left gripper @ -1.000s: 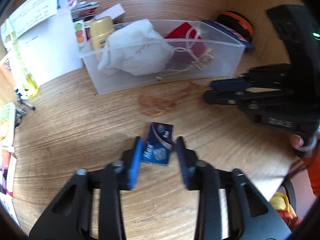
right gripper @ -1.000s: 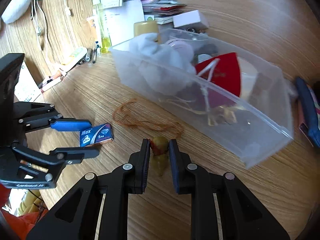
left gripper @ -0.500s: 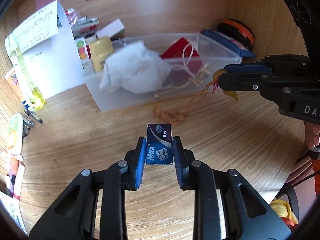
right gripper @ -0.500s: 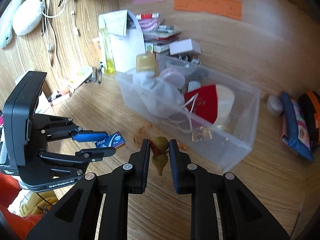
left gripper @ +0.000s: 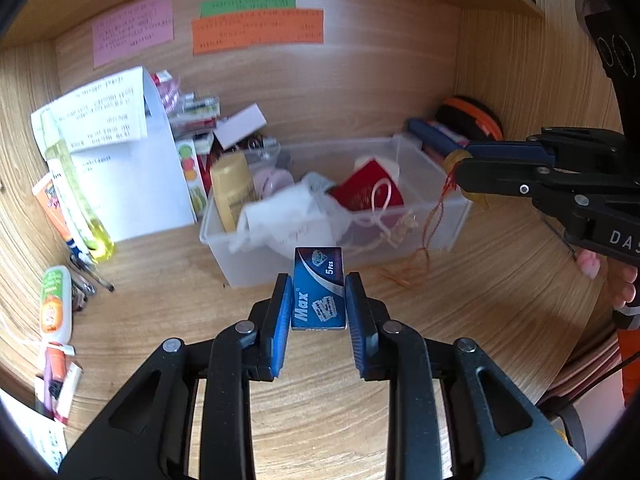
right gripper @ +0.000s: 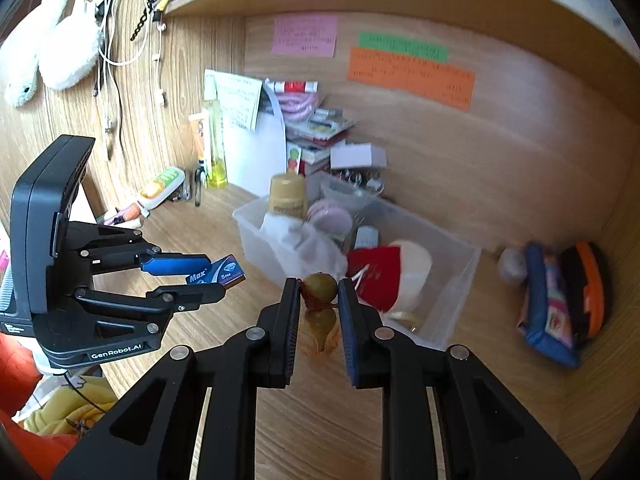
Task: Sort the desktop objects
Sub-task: 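Carry the Max box and gourd charm over the clear box and lower them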
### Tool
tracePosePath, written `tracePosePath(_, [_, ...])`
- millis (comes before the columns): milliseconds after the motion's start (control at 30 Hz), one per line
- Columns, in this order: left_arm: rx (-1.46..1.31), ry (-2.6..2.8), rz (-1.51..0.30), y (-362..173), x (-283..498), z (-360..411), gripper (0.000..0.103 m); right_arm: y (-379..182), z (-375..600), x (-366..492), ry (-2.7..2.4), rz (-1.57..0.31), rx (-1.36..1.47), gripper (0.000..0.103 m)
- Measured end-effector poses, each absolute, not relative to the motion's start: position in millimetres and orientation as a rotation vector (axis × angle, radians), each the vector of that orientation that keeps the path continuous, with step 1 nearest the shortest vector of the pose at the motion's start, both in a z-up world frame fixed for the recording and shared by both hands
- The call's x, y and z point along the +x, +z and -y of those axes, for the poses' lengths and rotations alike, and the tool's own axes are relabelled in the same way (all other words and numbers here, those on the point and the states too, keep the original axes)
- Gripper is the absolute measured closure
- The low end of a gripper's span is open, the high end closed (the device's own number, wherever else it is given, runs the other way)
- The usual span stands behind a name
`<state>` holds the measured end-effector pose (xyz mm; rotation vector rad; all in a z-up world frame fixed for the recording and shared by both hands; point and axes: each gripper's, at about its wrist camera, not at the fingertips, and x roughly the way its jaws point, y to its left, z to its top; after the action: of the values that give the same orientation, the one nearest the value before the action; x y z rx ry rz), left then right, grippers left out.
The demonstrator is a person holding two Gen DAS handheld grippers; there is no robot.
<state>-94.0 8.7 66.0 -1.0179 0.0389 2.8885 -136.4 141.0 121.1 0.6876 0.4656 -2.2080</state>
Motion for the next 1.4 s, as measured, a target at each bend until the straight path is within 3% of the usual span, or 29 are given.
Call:
tracePosePath(767, [-0.848, 2.907, -0.029, 128.8, -126.9, 1.7, 0.077, 203.8, -135.8, -165.8, -2.363, -0.531, 0.516, 0.086])
tracePosePath(1400, [-1.016, 2.817, -0.022, 87.6, -201.8, -12.0, 0.077, 108.3, -138.5, -239.9, -2.316, -0.536, 0.796, 0.086])
